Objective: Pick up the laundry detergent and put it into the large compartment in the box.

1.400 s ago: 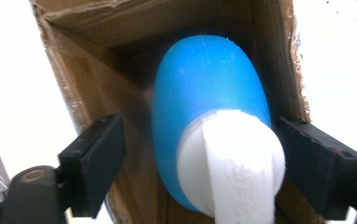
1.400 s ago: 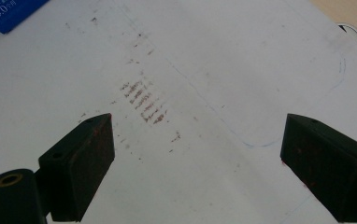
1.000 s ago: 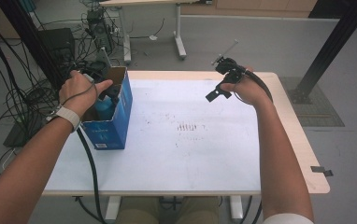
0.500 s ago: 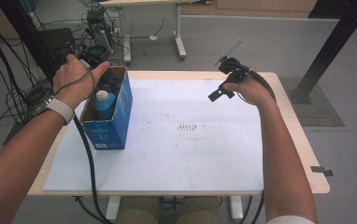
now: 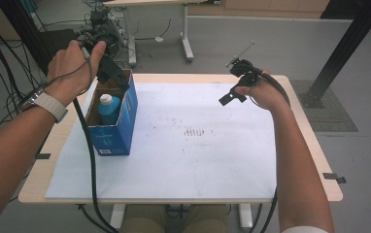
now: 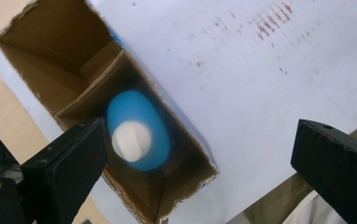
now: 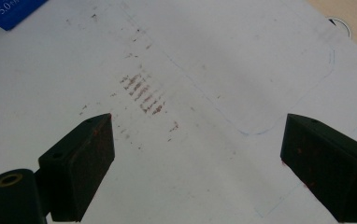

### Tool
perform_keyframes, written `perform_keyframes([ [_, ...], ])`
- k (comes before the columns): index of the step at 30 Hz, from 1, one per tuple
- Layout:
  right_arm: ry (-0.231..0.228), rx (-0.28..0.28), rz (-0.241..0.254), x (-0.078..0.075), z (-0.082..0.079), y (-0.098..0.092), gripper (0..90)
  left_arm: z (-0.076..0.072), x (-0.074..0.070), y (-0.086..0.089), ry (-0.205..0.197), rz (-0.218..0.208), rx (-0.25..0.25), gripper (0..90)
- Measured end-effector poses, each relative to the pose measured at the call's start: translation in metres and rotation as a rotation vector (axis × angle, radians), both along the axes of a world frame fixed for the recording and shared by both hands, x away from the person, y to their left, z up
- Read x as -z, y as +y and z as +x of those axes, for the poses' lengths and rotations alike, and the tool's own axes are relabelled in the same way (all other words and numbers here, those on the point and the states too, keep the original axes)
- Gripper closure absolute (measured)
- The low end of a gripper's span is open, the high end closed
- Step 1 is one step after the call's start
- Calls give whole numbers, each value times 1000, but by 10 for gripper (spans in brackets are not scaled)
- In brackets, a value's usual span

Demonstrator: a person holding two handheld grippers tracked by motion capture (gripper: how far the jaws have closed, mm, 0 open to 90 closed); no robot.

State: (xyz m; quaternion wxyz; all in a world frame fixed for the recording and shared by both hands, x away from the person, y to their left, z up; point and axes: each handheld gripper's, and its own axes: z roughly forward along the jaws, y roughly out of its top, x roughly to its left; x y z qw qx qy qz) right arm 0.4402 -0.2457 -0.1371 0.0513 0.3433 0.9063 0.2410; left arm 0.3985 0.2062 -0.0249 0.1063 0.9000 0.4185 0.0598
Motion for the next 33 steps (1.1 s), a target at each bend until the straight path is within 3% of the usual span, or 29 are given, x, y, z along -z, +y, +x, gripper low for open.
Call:
perform_keyframes([
  [4, 2, 4, -1, 0, -1, -1, 98, -1, -1, -14, 1, 56, 90, 46],
  [11, 1, 4, -1, 0, -2, -2, 98, -2, 1, -18, -2, 34, 183, 48],
  [15, 0, 6, 2, 0, -3, -4, 98, -3, 2, -24, -12, 35, 263, 50],
  [24, -2, 13, 4, 0, -3, -5, 95, -7, 2, -51, -6, 52, 417, 51],
  [29, -4, 13, 4, -1, -4, -6, 94, -11, 5, -64, 1, 35, 533, 51],
  [33, -2, 16, 6, 0, -5, -6, 94, -15, 12, -74, 3, 31, 580, 51],
])
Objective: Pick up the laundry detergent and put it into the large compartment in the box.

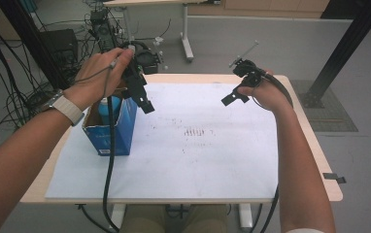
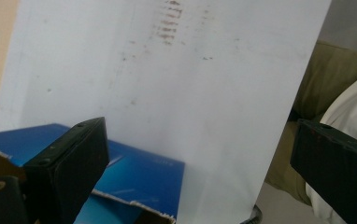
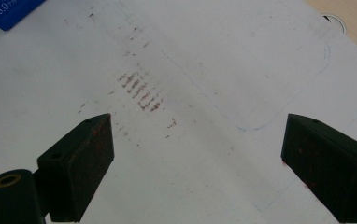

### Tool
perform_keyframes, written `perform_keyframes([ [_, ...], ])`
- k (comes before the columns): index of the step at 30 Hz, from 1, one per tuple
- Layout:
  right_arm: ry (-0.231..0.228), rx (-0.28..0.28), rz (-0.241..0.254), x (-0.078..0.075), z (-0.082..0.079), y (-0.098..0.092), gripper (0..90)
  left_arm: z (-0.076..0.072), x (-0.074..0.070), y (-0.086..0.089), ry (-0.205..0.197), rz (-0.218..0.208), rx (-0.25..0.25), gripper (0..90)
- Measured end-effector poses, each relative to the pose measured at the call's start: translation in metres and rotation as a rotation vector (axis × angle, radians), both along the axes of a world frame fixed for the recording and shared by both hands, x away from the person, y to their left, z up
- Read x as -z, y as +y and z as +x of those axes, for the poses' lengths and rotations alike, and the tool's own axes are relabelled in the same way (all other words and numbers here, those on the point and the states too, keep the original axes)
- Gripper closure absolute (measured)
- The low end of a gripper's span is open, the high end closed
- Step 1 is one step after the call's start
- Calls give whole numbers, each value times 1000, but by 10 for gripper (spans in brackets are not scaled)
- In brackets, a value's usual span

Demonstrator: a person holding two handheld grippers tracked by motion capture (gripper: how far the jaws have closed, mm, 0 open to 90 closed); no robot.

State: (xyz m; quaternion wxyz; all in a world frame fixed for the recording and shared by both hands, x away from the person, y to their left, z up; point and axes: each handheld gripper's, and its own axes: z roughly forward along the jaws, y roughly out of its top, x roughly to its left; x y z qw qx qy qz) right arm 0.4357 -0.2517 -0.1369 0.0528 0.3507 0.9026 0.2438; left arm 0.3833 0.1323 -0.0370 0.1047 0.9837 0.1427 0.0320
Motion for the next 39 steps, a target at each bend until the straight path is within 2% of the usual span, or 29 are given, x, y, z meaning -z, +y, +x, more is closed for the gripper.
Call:
perform_keyframes([
  [5, -2, -1, 1, 1, -1, -2, 93, -7, 6, -13, 7, 3, 62, 51],
  [11, -2, 0, -2, 2, -1, -3, 94, -14, 10, -29, 10, 25, 110, 51],
  [18, -1, -2, 3, 3, -2, -2, 93, -19, 15, -43, 11, 33, 144, 51],
  [30, -1, 4, 5, 5, -5, -6, 89, -32, 27, -66, 7, 70, 205, 50],
  [39, 5, 6, 7, 7, -4, -8, 90, -34, 33, -72, 12, 72, 219, 50],
])
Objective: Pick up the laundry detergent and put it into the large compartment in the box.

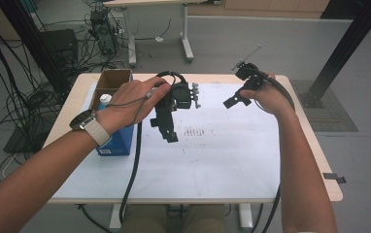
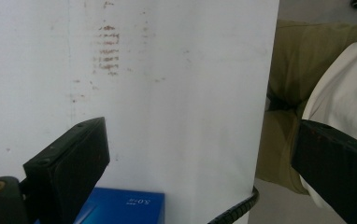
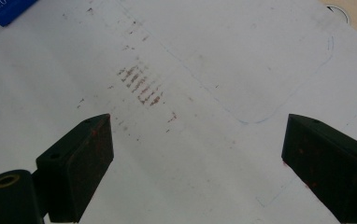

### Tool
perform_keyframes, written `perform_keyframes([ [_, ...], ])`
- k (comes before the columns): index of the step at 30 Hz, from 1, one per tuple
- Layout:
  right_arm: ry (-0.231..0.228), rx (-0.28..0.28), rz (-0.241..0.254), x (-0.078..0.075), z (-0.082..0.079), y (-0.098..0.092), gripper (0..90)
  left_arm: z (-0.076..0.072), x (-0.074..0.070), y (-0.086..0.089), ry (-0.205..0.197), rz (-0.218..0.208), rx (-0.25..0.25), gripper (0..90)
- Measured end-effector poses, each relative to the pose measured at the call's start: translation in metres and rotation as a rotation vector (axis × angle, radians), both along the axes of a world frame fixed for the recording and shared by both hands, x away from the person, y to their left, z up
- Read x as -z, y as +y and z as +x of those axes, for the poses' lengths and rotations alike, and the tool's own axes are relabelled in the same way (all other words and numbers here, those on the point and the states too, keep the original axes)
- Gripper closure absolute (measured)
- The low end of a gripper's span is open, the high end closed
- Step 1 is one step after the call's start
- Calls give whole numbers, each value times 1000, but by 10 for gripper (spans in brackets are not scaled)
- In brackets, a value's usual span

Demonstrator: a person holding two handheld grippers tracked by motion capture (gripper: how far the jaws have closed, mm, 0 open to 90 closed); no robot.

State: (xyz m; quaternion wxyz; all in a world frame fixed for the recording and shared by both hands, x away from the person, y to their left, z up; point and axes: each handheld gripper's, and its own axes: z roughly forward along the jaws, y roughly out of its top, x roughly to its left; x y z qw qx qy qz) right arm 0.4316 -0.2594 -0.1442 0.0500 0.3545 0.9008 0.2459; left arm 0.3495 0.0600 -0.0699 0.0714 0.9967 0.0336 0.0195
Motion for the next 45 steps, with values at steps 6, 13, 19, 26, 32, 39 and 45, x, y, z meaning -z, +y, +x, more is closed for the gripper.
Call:
perform_keyframes([
  [6, -7, 1, 3, -1, -2, 0, 89, -2, 4, -2, 2, 9, 1, 50],
  [13, -13, 4, 6, -2, -4, -1, 89, -9, 6, -4, -4, 13, 11, 50],
  [19, -15, 2, 5, -2, -5, 0, 89, -11, 6, -5, -5, 9, 19, 50],
  [26, -13, 4, 3, -1, -6, 0, 88, -12, 8, -4, 1, -1, 22, 49],
  [32, -16, 5, 4, -2, -8, 0, 88, -13, 8, -3, -3, -7, 27, 49],
  [39, -17, 6, 2, -2, -9, -1, 88, -13, 9, -4, -2, -5, 28, 48],
  [45, -13, 5, 5, -1, -9, -1, 88, -13, 10, -5, 2, -2, 21, 49],
])
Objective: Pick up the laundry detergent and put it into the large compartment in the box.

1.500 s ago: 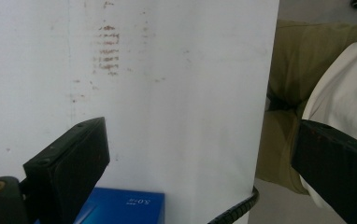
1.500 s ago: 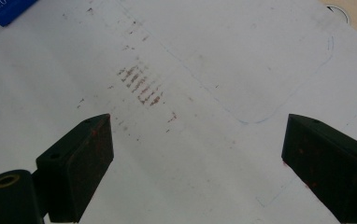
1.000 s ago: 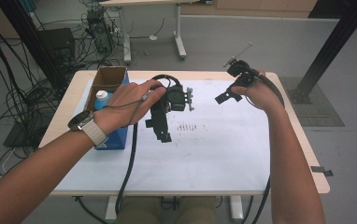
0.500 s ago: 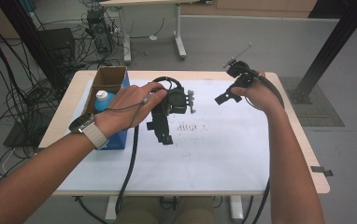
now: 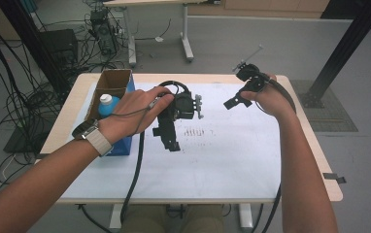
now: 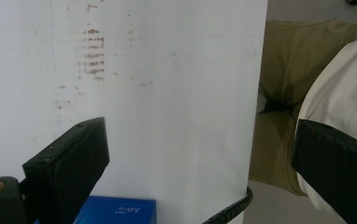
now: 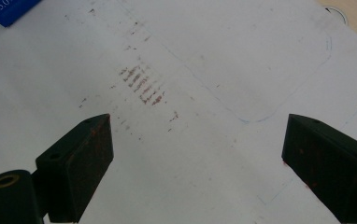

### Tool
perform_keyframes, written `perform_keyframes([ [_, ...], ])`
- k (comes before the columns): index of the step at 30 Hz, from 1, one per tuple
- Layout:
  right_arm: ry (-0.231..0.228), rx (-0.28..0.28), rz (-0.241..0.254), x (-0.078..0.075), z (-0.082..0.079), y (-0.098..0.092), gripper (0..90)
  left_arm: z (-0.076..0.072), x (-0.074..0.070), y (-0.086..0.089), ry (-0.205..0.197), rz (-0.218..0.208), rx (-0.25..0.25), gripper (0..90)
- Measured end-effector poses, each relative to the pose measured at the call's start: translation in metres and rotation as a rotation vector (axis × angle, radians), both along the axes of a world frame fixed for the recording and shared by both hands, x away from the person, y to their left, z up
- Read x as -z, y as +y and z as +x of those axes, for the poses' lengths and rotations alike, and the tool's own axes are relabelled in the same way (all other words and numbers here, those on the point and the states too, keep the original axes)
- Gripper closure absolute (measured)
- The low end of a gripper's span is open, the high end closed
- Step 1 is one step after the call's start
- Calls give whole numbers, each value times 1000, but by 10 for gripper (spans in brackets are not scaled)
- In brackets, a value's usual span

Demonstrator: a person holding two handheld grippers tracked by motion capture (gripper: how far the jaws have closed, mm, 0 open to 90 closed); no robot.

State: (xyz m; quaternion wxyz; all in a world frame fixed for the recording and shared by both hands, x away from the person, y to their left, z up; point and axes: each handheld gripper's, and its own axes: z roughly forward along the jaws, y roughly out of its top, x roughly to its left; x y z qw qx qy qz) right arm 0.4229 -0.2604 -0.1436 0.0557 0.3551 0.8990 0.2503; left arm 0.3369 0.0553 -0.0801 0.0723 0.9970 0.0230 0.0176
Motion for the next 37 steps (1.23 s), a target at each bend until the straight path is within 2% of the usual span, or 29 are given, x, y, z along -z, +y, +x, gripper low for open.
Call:
perform_keyframes([
  [35, 3, 6, 8, 7, -5, -5, 88, 3, 3, 4, 12, -13, 1, 48],
  [37, 1, 4, 7, 7, -5, -6, 88, 3, 3, 6, 17, -20, -10, 48],
])
